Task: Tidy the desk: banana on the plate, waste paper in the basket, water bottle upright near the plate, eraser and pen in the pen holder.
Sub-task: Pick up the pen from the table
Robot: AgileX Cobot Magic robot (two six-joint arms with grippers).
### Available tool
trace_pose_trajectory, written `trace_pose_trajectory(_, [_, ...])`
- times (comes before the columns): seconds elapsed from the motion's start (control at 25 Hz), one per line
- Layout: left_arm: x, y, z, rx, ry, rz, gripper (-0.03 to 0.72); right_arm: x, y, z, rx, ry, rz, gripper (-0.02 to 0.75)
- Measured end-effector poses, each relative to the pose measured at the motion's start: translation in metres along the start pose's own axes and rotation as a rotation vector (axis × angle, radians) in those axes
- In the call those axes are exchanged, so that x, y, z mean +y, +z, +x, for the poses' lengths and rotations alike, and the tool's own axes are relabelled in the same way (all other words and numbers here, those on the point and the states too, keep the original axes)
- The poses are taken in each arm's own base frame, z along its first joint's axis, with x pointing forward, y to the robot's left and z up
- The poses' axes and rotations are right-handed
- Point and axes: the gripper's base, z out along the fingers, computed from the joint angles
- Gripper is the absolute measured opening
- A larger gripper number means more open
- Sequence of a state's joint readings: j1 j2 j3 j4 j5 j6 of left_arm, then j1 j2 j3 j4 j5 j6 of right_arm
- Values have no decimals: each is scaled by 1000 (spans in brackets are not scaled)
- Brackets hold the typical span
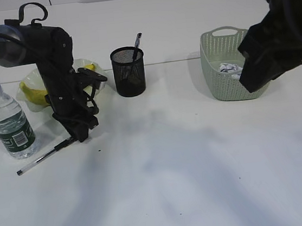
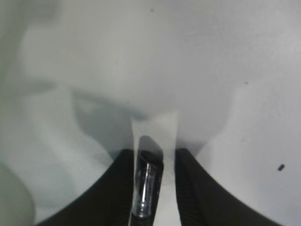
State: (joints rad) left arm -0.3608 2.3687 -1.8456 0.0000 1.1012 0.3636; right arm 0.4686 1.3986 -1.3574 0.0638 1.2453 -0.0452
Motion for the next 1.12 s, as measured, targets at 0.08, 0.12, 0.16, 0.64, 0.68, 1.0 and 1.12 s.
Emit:
trace_pose_trajectory(0.08, [0,0,0,6,16,2,209,0,0,0,0,0,0,321])
trace_pose_trajectory(0.12, [0,0,1,8,20,3,193,0,0,0,0,0,0,321])
trace_pose_trajectory(0.16, [0,0,1,9,23,4,174,0,0,0,0,0,0,321])
trace_pose_trajectory(0.64, [0,0,1,15,37,6,84,0,0,0,0,0,0,321])
trace_pose_trajectory(0.68, [0,0,1,15,37,6,79,0,0,0,0,0,0,321])
trace_pose_trajectory(1.0, [-2,0,2,16,27,25,76,0,0,0,0,0,0,321])
trace_pose_trajectory(1.12, [-3,-4,2,7,21,35,75,0,0,0,0,0,0,321])
